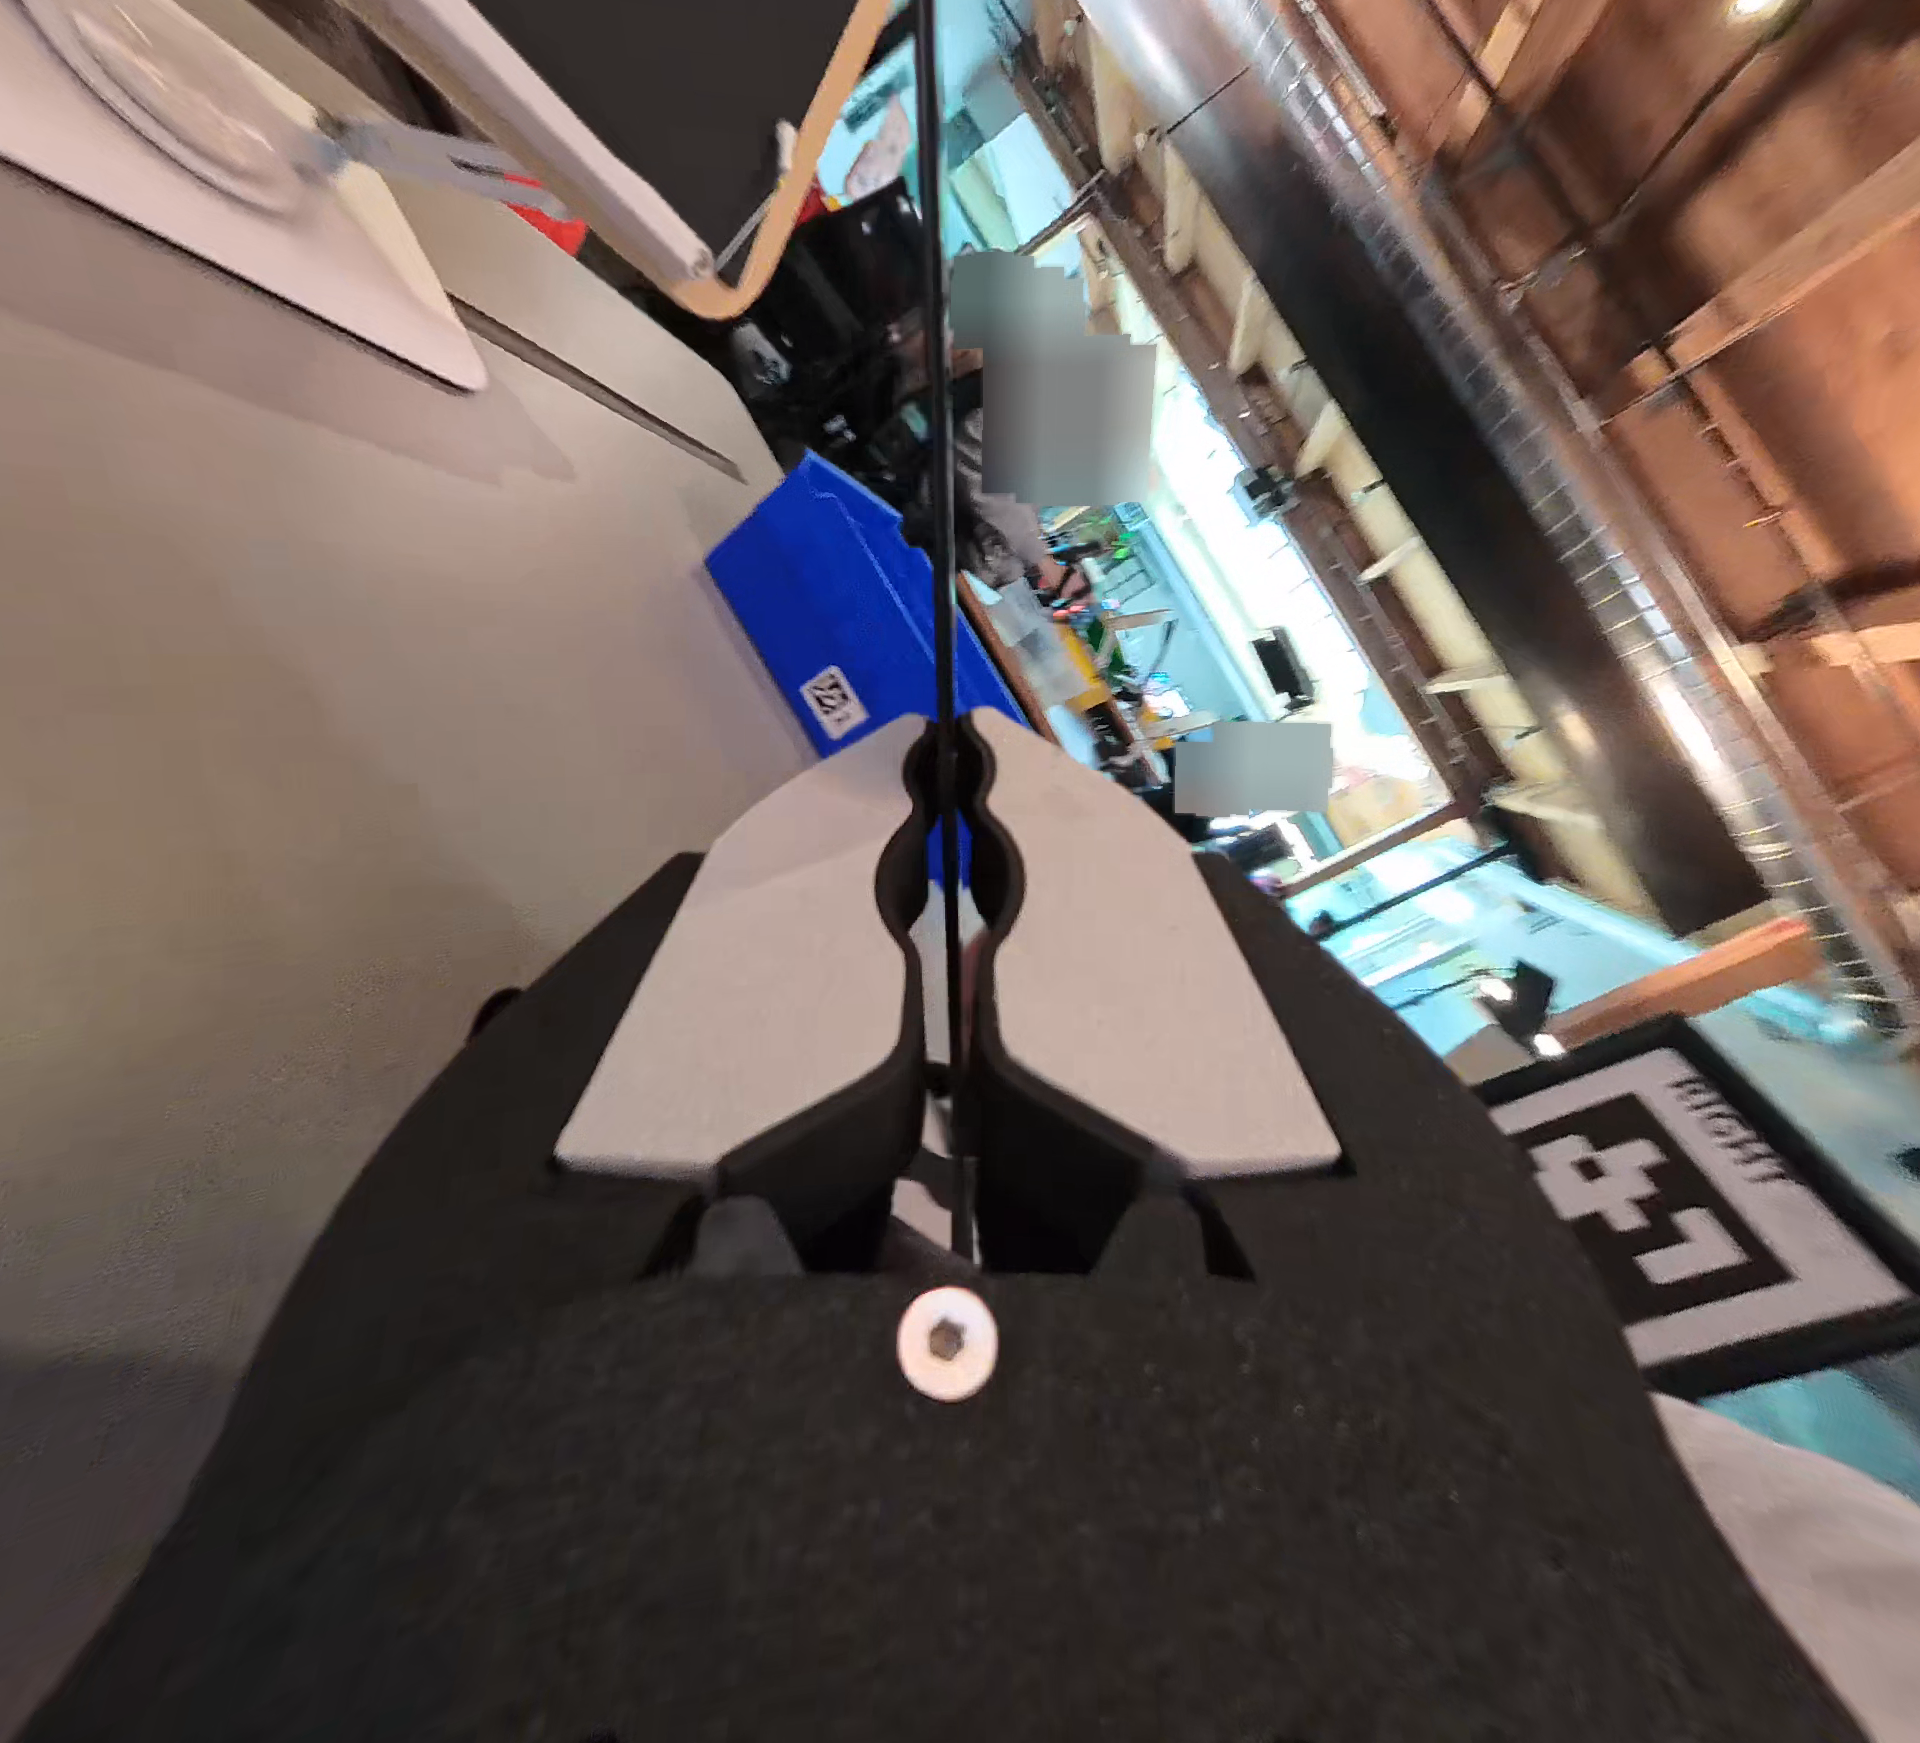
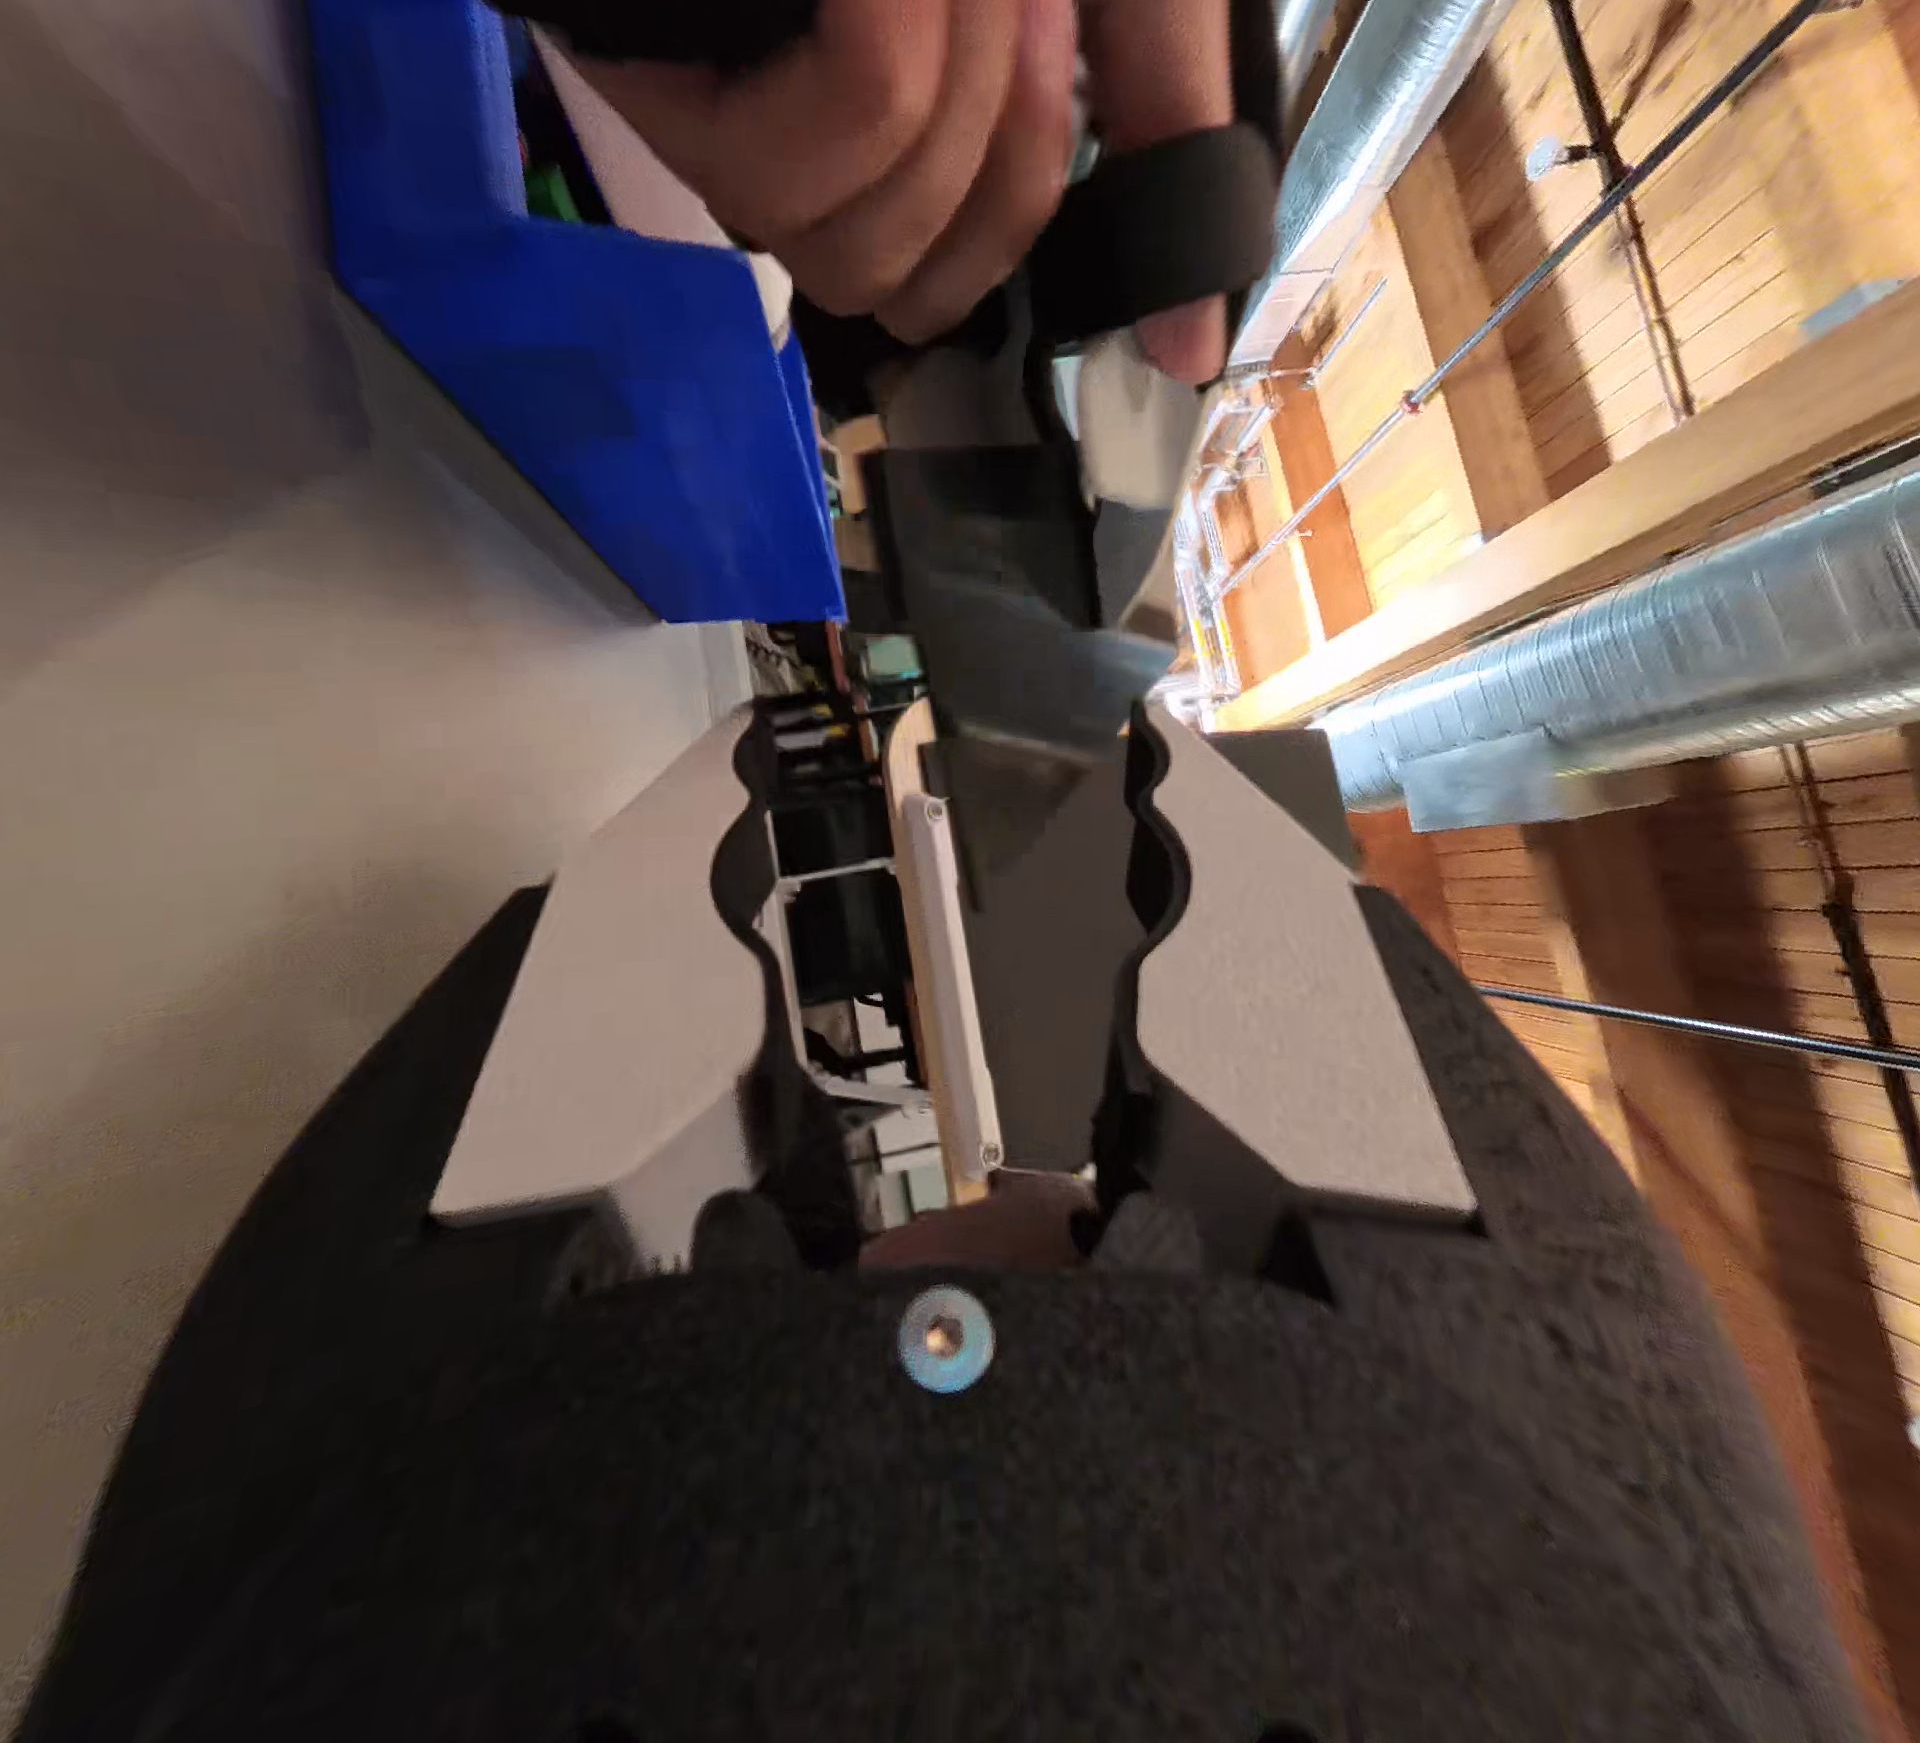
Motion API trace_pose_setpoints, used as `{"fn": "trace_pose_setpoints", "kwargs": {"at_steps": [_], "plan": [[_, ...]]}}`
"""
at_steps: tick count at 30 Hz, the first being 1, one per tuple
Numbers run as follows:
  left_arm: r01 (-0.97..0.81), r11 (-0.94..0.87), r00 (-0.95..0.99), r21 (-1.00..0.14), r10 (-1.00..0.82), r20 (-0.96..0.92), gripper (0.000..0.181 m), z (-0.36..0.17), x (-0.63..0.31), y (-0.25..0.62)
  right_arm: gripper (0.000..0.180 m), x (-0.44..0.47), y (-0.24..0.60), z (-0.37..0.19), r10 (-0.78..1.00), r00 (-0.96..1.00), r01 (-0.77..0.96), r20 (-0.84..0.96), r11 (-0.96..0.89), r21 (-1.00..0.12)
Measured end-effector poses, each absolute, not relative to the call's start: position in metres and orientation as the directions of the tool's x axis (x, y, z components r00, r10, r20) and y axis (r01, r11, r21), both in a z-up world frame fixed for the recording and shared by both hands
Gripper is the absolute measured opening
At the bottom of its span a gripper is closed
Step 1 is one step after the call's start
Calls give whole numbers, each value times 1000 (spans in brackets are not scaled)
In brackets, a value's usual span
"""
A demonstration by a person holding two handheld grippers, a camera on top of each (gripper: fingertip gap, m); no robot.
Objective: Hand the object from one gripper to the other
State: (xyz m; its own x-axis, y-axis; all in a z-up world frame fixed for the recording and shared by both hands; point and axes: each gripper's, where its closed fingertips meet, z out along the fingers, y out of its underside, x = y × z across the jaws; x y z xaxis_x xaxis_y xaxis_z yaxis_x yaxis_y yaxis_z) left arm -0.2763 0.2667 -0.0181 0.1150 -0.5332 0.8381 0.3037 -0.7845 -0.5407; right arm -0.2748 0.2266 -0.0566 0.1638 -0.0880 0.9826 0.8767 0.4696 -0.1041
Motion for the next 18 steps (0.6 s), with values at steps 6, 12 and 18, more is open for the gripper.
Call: {"fn": "trace_pose_setpoints", "kwargs": {"at_steps": [6, 12, 18], "plan": [[289, -819, 91, -495, -491, 866, 2, -21, -262, 258, 2, -265, 224, -33, -318, 123, 897, 940, 441, 32], [245, -737, 136, -629, -617, 775, 7, -19, -261, 256, 2, -258, 223, -31, -369, 71, 905, 927, 415, 96], [130, -534, 378, -836, -753, 539, 48, -15, -296, 280, 1, -239, 218, -34, -232, 158, 826, 960, 563, 0]]}}
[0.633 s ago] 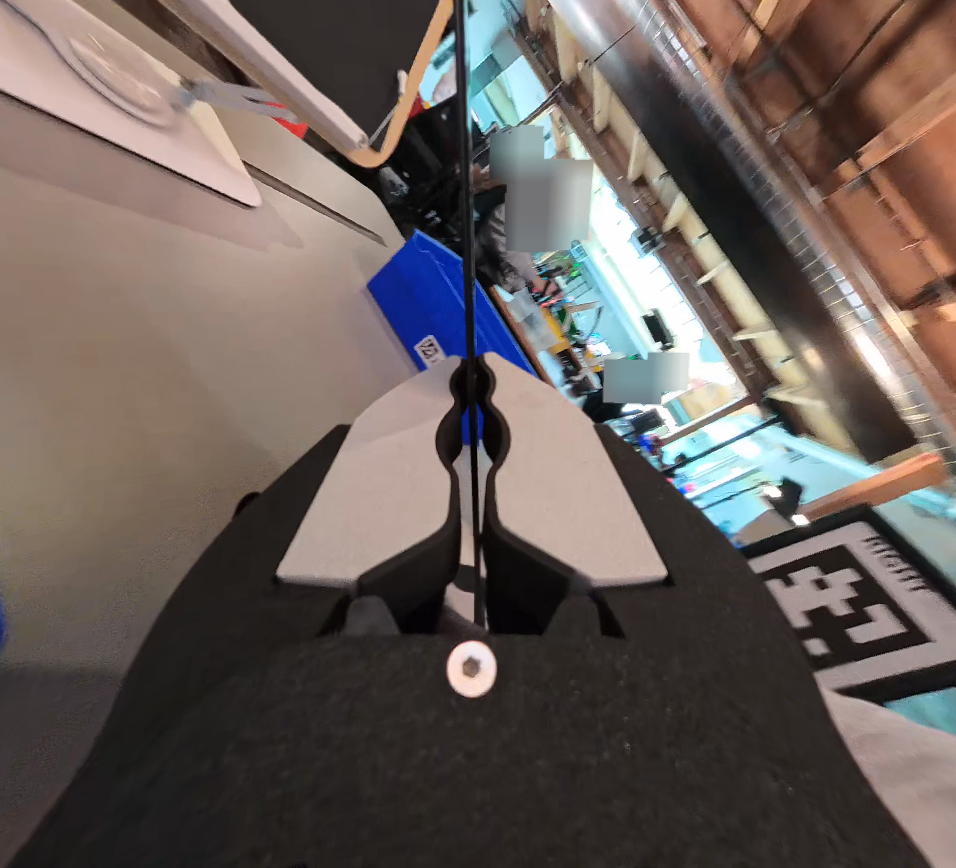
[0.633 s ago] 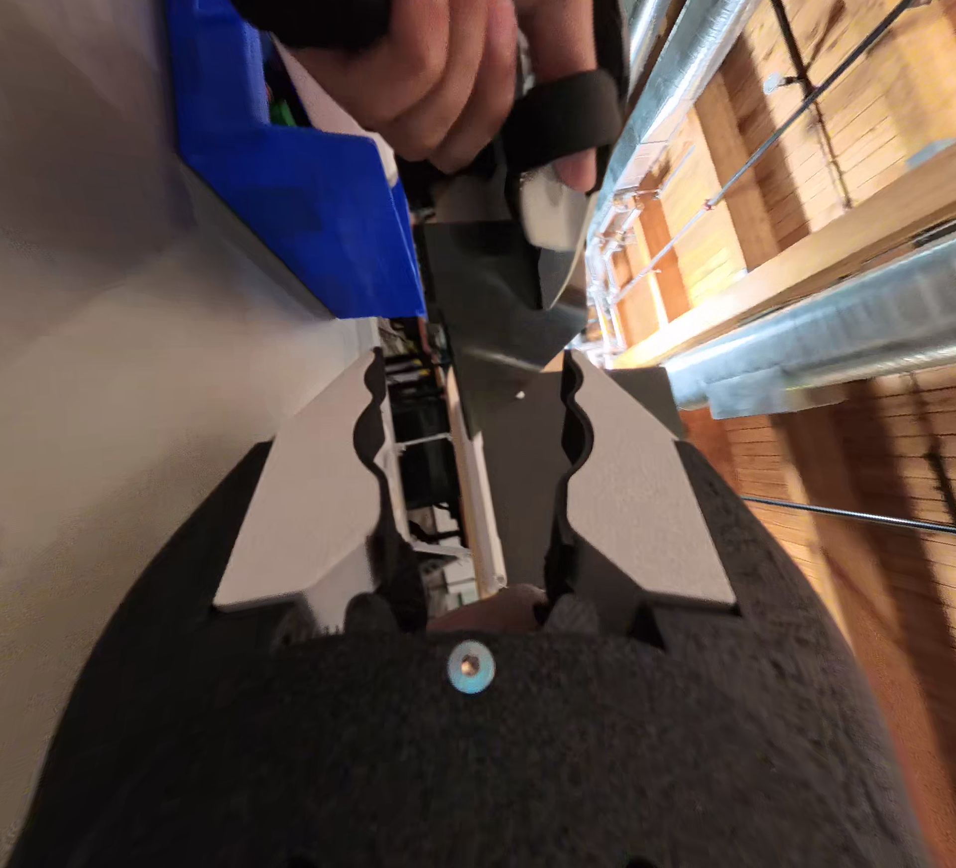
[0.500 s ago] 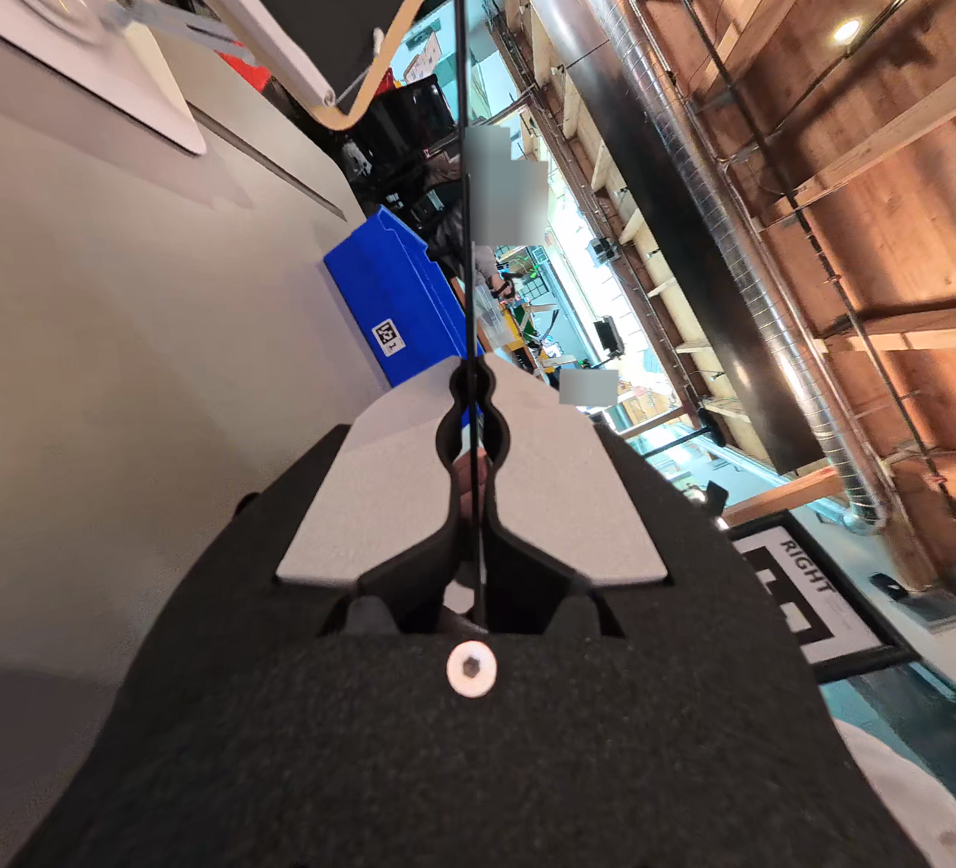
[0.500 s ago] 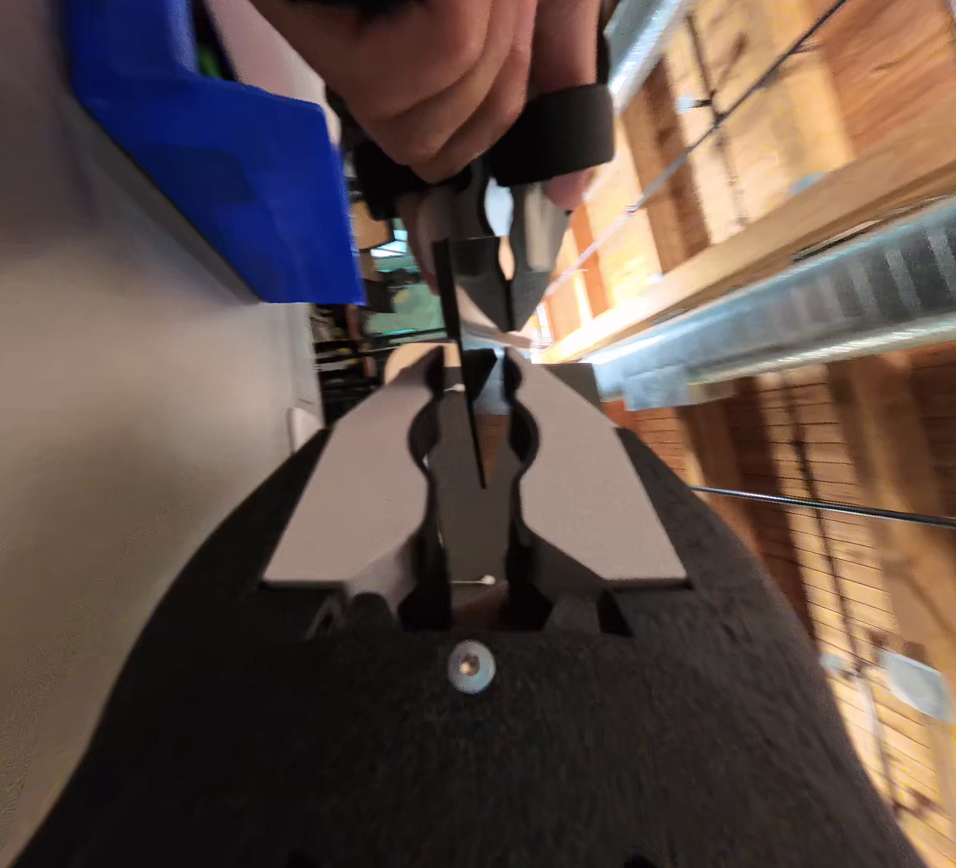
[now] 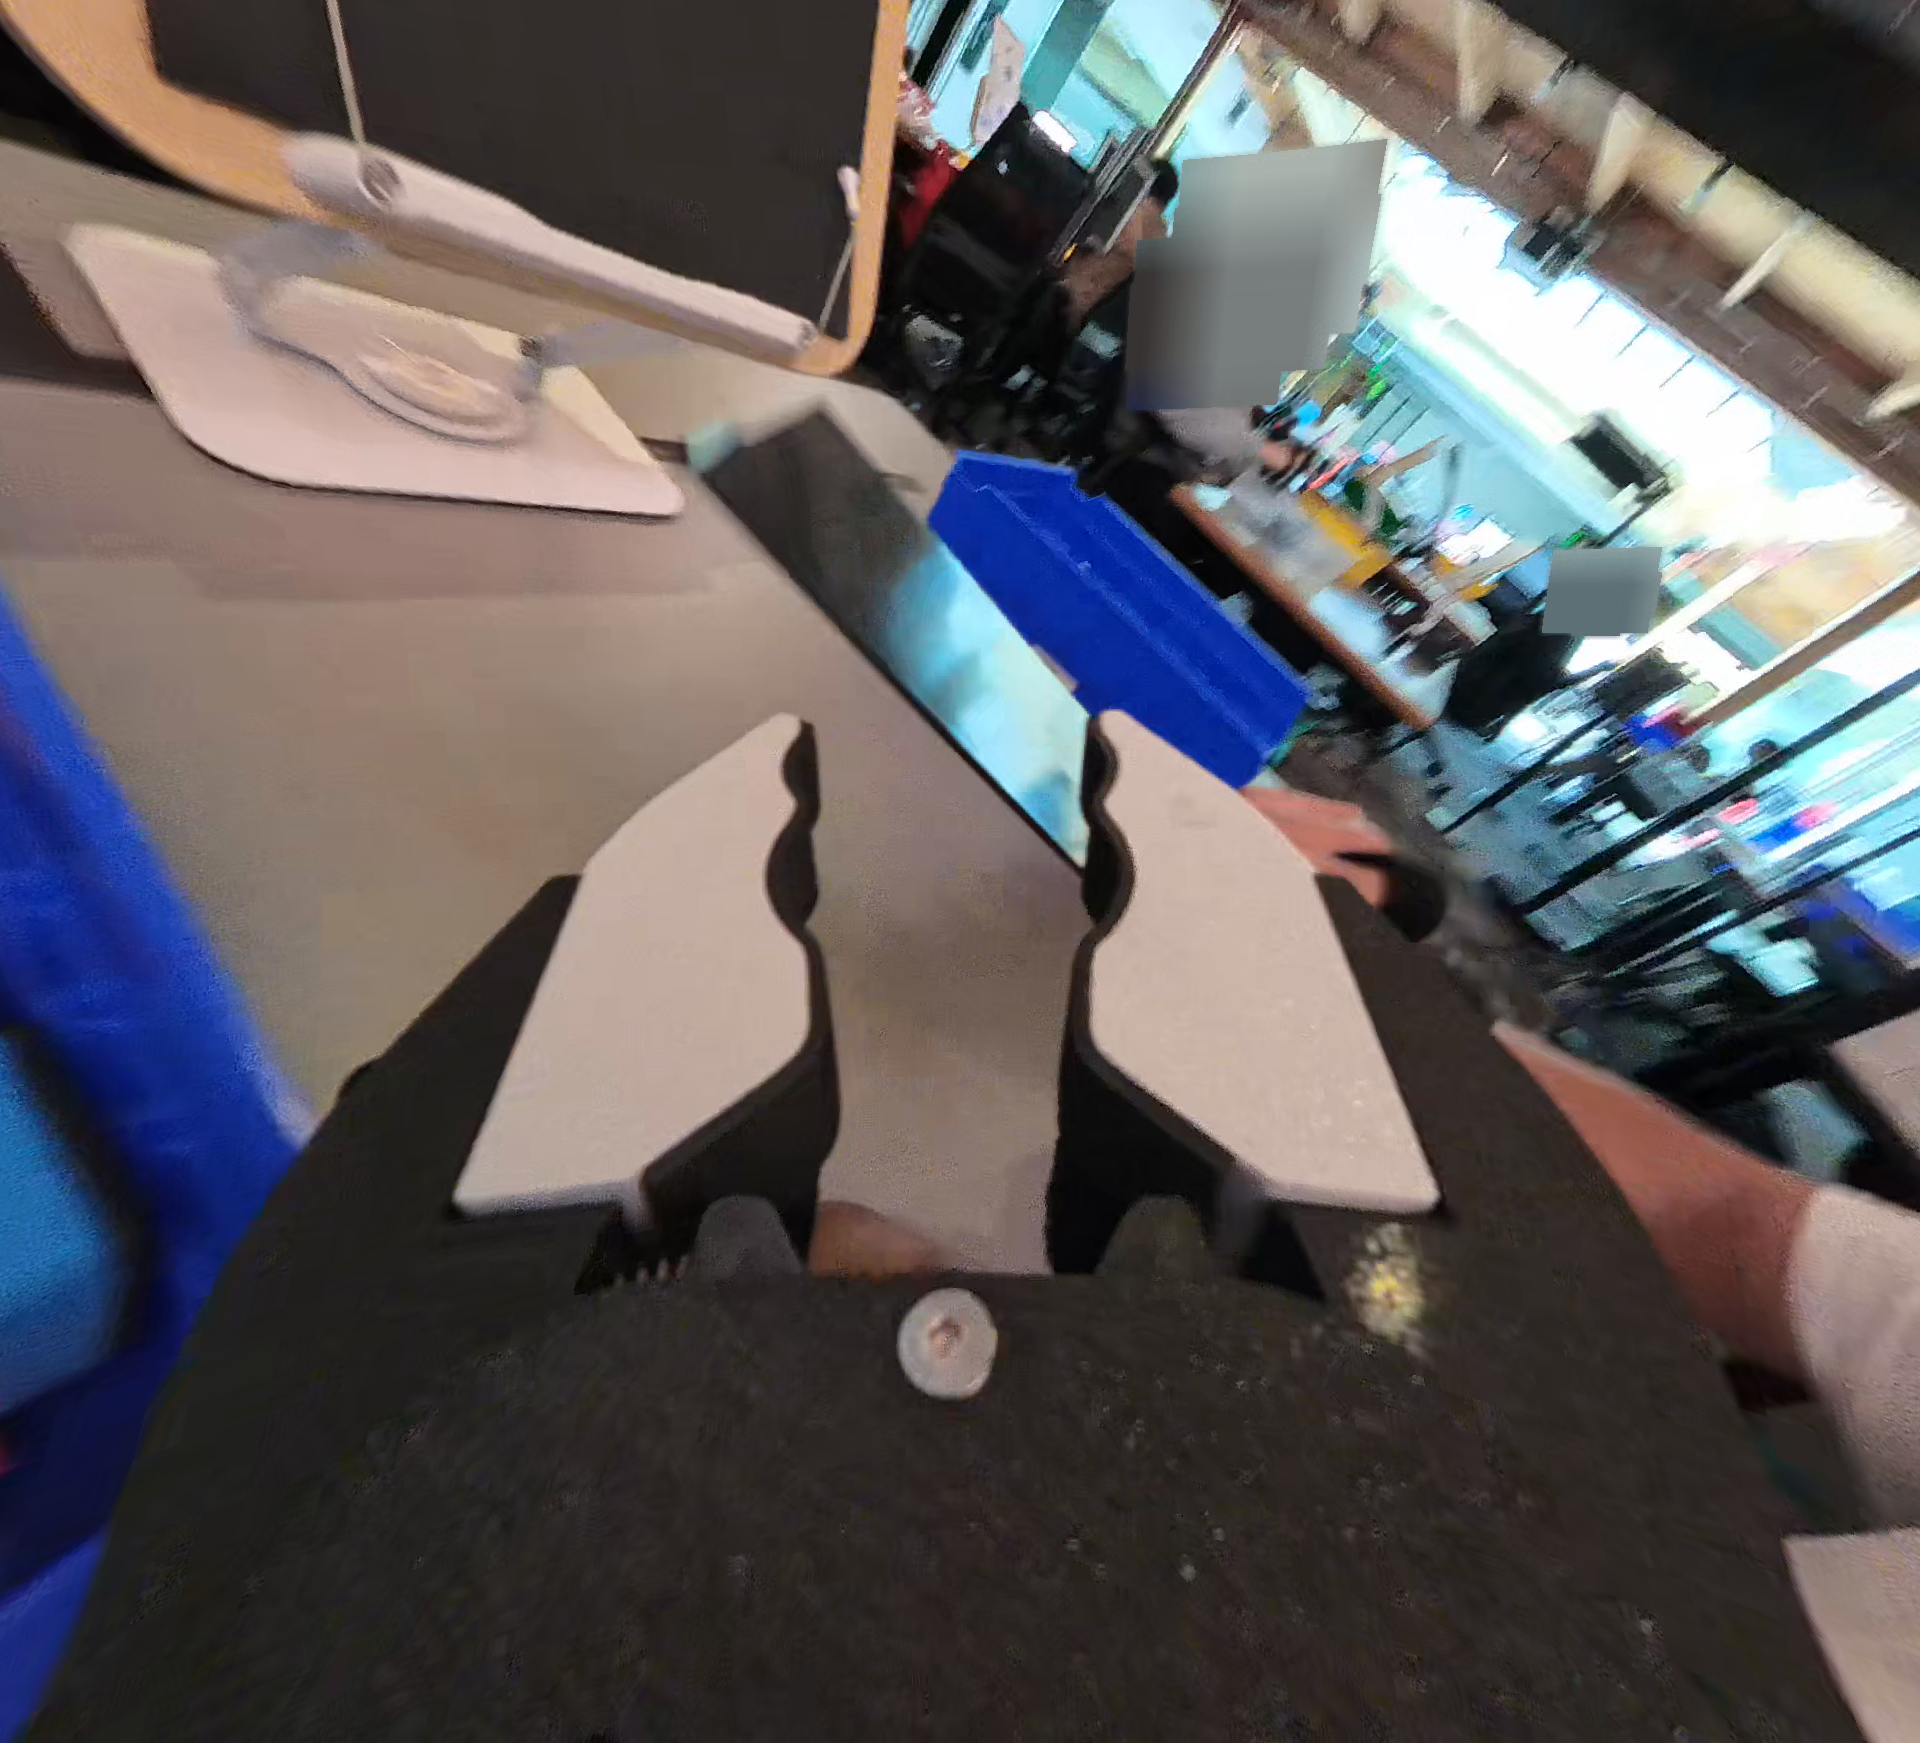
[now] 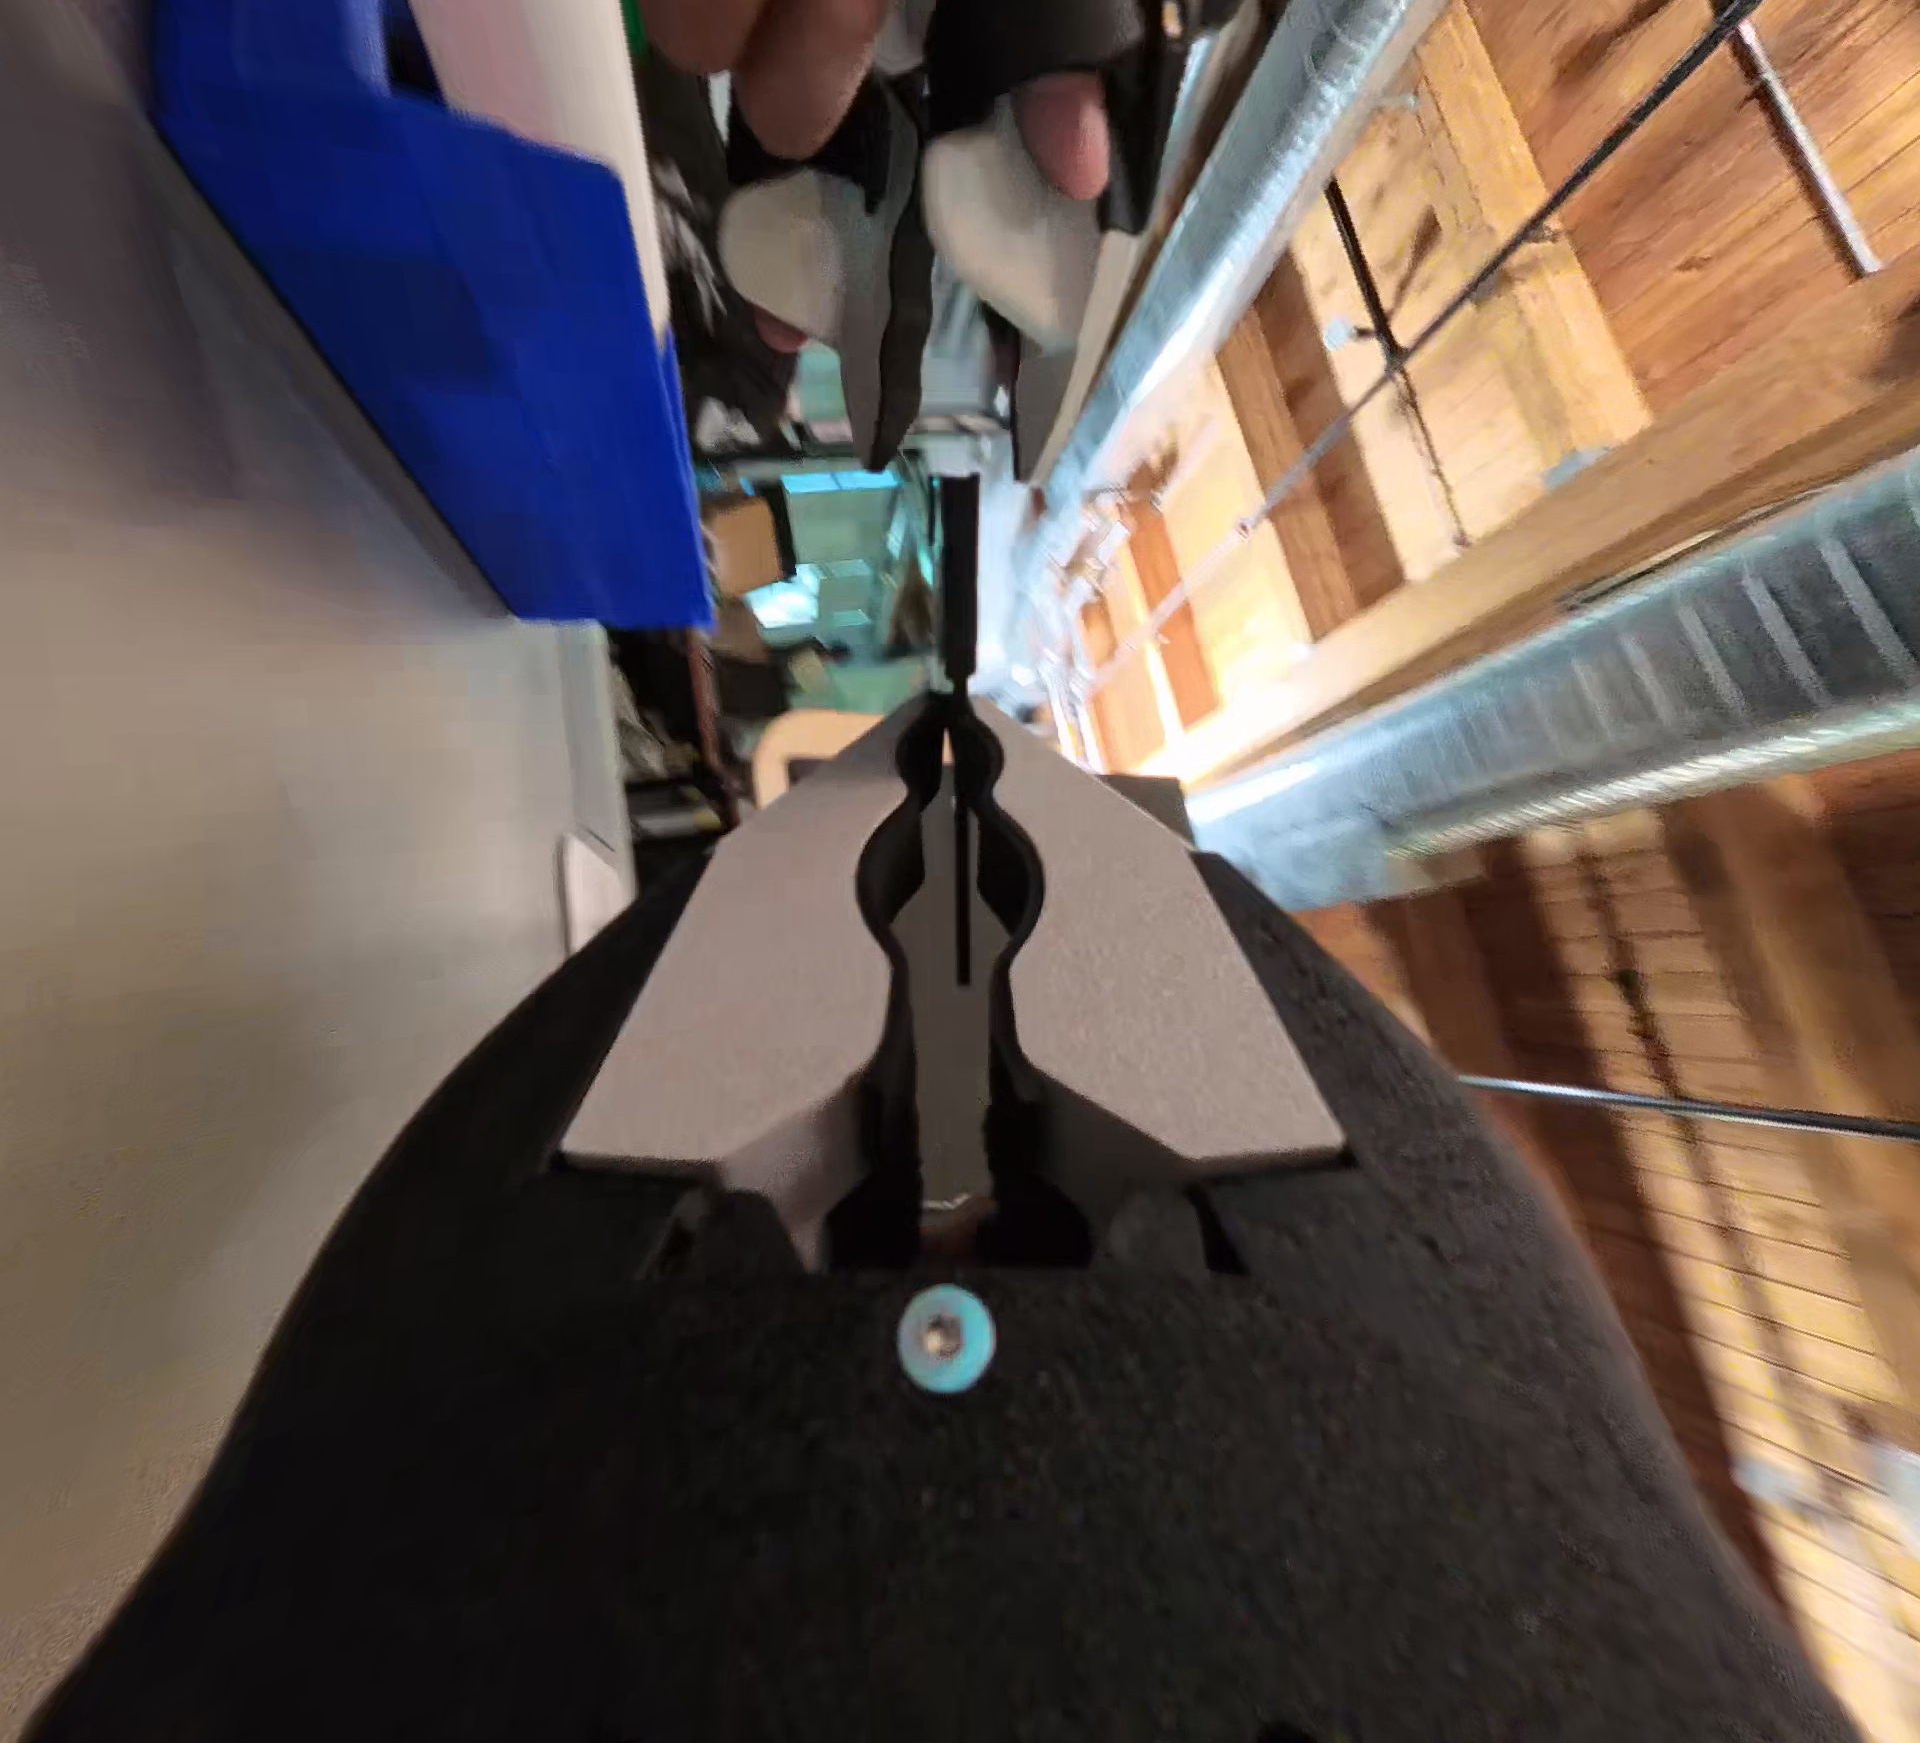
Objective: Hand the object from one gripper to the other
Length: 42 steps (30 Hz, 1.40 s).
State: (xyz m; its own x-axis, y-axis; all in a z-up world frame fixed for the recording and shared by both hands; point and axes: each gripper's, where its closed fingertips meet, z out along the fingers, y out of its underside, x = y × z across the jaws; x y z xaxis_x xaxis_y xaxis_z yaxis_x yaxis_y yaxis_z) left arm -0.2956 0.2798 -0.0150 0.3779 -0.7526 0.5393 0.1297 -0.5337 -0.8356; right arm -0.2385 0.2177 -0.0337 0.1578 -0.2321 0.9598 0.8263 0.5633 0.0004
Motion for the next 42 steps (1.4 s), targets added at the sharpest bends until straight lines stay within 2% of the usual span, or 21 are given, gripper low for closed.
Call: {"fn": "trace_pose_setpoints", "kwargs": {"at_steps": [2, 6, 9, 11, 14, 16, 20, 21, 22, 24, 26, 30, 31, 33, 35, 37, 39, 40, 42], "plan": [[36, -480, 400, -877, -797, 453, 62, -13, -309, 282, 1, -230, 209, -30, -102, 256, 749, 961, 649, -130], [-149, -345, 264, -927, -917, 299, 69, -11, -324, 256, 2, -211, 203, 10, 254, 549, 502, 797, 662, -556], [-205, -190, 235, -960, -962, 140, 79, -17, -327, 247, 1, -204, 199, 30, 616, 613, 163, 495, 514, -842], [-106, -151, 144, -983, -980, 135, 82, -10, -316, 234, 1, -204, 194, 37, 814, 533, -84, 229, 320, -944], [229, -261, -61, -938, -965, 253, 78, 22, -296, 213, 1, -199, 195, 47, 924, 370, -378, -99, 52, -924], [376, -342, -107, -861, -939, 326, 63, 31, -283, 215, 2, -198, 197, 50, 929, 313, -481, -196, -23, -876], [515, -409, -133, -754, -906, 401, 58, 36, -262, 212, 1, -191, 209, 54, 895, 225, -651, -386, -156, -742], [545, -414, -135, -729, -902, 410, 46, 38, -263, 213, 1, -189, 212, 53, 884, 195, -667, -425, -198, -718], [573, -407, -130, -711, -902, 412, 24, 40, -265, 214, 1, -189, 213, 49, 878, 186, -660, -441, -221, -718], [575, -423, -108, -701, -888, 447, 1, 38, -267, 219, 1, -188, 214, 47, 873, 178, -667, -454, -232, -708], [547, -469, -148, -694, -870, 471, 1, 35, -265, 217, 2, -187, 216, 47, 863, 161, -693, -478, -245, -678], [507, -492, -149, -707, -859, 490, 1, 32, -269, 220, 3, -191, 218, 41, 861, 227, -638, -454, -221, -738], [504, -488, -141, -713, -861, 489, 1, 33, -272, 221, 6, -190, 218, 40, 864, 261, -618, -430, -193, -762], [492, -474, -97, -730, -863, 495, 1, 32, -277, 228, 30, -181, 222, 39, 859, 382, -554, -340, -81, -829], [437, -471, -16, -767, -856, 516, 1, 24, -280, 238, 47, -168, 230, 36, 806, 558, -408, -197, 60, -911], [354, -432, 128, -830, -857, 500, 1, 9, -281, 250, 54, -162, 234, 30, 719, 695, -154, 27, 185, -971], [261, -389, 245, -884, -859, 450, 2, -5, -278, 257, 71, -164, 238, 21, 589, 754, 152, 291, 273, -950], [227, -376, 260, -898, -866, 428, 2, -9, -275, 256, 71, -167, 239, 17, 524, 753, 273, 398, 302, -913], [145, -347, 260, -927, -890, 374, 2, -15, -265, 247, 71, -182, 235, 7, 503, 705, 383, 500, 323, -865]]}}
